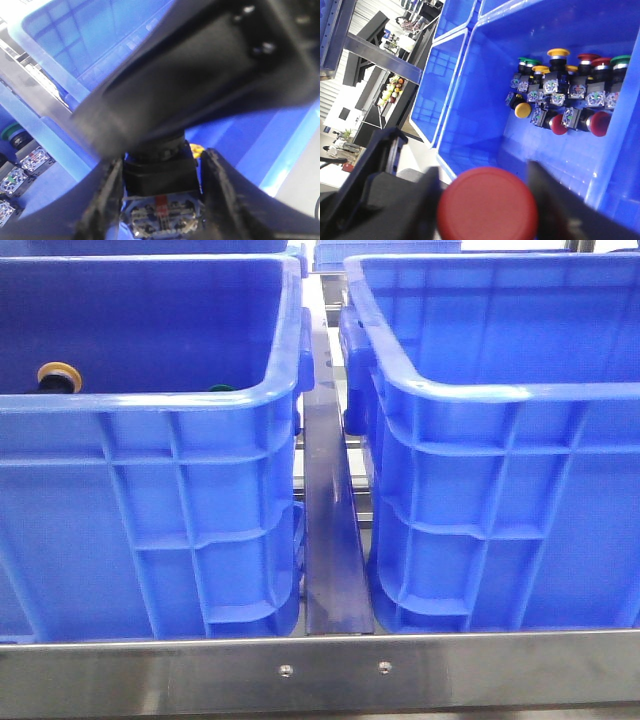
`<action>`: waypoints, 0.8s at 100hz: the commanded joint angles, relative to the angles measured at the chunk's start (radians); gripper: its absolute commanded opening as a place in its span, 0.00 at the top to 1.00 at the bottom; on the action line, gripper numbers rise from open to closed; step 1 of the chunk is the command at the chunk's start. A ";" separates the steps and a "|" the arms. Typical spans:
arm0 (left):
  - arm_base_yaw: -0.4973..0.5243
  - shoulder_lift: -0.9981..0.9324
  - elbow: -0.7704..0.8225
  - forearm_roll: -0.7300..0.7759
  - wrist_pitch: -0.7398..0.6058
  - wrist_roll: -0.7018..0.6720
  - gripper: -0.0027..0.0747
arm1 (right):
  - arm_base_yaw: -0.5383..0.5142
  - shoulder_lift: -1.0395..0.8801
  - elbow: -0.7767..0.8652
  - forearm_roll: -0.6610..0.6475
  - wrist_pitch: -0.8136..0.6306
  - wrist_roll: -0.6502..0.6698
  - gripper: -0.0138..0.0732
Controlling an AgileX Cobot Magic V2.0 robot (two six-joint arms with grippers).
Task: Pick red and yellow buttons and place in box
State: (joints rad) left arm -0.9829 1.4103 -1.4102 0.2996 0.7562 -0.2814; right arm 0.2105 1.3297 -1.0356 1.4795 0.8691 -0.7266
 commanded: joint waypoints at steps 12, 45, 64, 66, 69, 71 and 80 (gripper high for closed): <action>-0.008 -0.040 -0.033 0.010 -0.065 -0.001 0.97 | 0.000 -0.024 -0.035 0.068 0.017 -0.022 0.57; -0.008 -0.040 -0.033 0.021 -0.055 -0.001 0.15 | -0.001 -0.024 -0.035 0.068 -0.010 -0.041 0.57; -0.002 -0.040 -0.033 0.021 -0.048 -0.002 0.11 | -0.005 -0.033 -0.035 0.068 -0.087 -0.080 0.57; 0.000 -0.040 -0.033 0.021 -0.045 -0.005 0.11 | -0.005 -0.035 -0.035 0.068 -0.100 -0.085 0.57; 0.008 -0.040 -0.033 0.021 -0.043 -0.008 0.11 | -0.005 -0.039 -0.035 0.067 -0.116 -0.093 0.57; 0.014 -0.040 -0.033 0.018 -0.039 -0.011 0.11 | -0.005 -0.041 -0.035 0.067 -0.127 -0.100 0.57; 0.054 -0.040 -0.030 -0.004 -0.035 -0.013 0.11 | -0.005 -0.053 -0.035 0.066 -0.176 -0.129 0.57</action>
State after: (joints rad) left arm -0.9619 1.4091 -1.4102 0.2981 0.7664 -0.2798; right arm 0.2105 1.3260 -1.0356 1.4805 0.7291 -0.8125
